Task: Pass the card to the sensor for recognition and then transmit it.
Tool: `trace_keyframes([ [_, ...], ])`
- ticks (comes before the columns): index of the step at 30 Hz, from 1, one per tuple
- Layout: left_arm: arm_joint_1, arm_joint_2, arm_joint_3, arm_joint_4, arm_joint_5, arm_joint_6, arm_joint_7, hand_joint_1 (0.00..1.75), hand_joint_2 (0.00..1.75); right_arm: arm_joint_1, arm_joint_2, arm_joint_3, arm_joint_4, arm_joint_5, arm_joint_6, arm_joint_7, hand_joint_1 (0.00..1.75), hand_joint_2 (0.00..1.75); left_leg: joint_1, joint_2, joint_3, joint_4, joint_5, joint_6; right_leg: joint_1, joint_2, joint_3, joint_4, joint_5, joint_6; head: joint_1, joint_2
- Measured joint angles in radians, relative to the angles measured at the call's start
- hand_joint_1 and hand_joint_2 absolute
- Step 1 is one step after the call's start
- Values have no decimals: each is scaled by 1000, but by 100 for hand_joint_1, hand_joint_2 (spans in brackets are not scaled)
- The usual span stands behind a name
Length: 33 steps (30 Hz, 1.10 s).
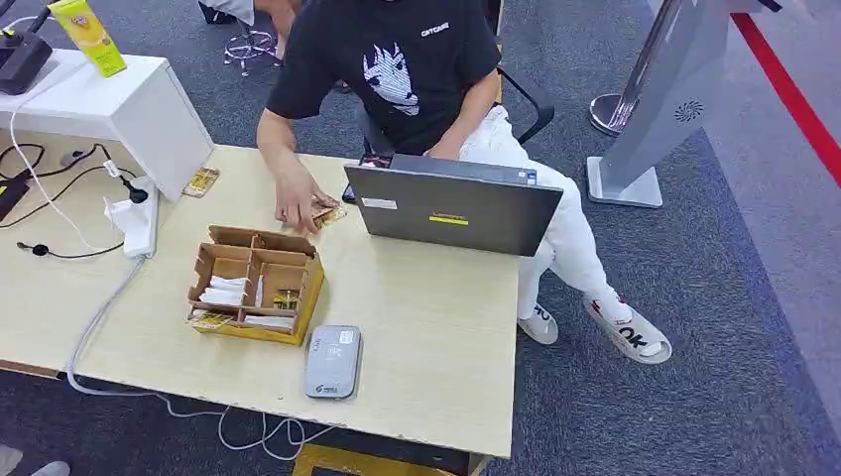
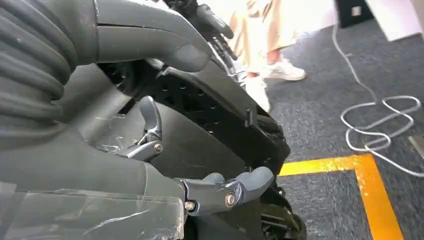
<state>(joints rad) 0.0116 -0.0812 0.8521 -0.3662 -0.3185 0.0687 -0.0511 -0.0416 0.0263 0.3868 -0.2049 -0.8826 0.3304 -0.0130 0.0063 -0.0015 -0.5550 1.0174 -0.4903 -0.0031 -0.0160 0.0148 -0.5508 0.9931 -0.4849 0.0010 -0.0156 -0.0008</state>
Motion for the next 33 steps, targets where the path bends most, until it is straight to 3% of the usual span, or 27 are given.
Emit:
trace_keyframes([
  [11, 45, 26, -273, 0, 108, -20, 16, 0, 175, 39, -21, -132, -55, 295, 114, 0, 0, 175, 0, 0, 0, 0, 0, 0, 0, 0, 0, 0, 0, 0, 0, 0],
  [12, 49, 28, -296, 0, 117, -23, 18, 0, 175, 43, -23, -144, -60, 320, 122, 0, 0, 0, 0, 0, 0, 0, 0, 0, 0, 0, 0, 0, 0, 0, 0, 0],
  [13, 53, 31, -315, 0, 125, -26, 19, 0, 0, 46, -24, -153, -64, 341, 129, 0, 0, 0, 0, 0, 0, 0, 0, 0, 0, 0, 0, 0, 0, 0, 0, 0],
  [14, 57, 32, -344, 0, 136, -28, 19, 0, 0, 50, -27, -167, -71, 370, 140, 0, 0, 0, 0, 0, 0, 0, 0, 0, 0, 0, 0, 0, 0, 0, 0, 0],
  [15, 62, 35, -374, 0, 147, -31, 20, 0, 0, 54, -29, -181, -78, 400, 149, 0, 0, 175, 0, 0, 0, 0, 0, 0, 0, 0, 0, 0, 0, 0, 0, 0],
  [23, 92, 51, -564, -1, 223, -46, 33, 0, 0, 79, -44, -276, -122, 606, 217, -1, 0, 175, 0, 0, 1, 0, 0, 0, 0, 1, -1, 0, 0, 0, 0, 0],
  [31, 117, 66, -736, -2, 299, -60, 43, 0, 0, 104, -57, -361, -166, 812, 217, -2, 0, 175, 0, 2, 3, 0, -1, 1, 0, 2, 0, -1, -1, 0, 1, 0],
  [32, 120, 67, -751, -2, 307, -61, 45, 0, 0, 104, -57, -368, -171, 835, 217, -2, 0, 0, 0, 2, 3, 0, -1, 1, 0, 2, 0, -1, -1, 0, 1, 0],
  [33, 122, 68, -765, -2, 312, -63, 46, 0, 0, 104, -57, -373, -176, 852, 217, -2, 0, 0, 0, 2, 3, 0, -1, 1, 0, 2, 0, -1, -1, 0, 1, 0],
])
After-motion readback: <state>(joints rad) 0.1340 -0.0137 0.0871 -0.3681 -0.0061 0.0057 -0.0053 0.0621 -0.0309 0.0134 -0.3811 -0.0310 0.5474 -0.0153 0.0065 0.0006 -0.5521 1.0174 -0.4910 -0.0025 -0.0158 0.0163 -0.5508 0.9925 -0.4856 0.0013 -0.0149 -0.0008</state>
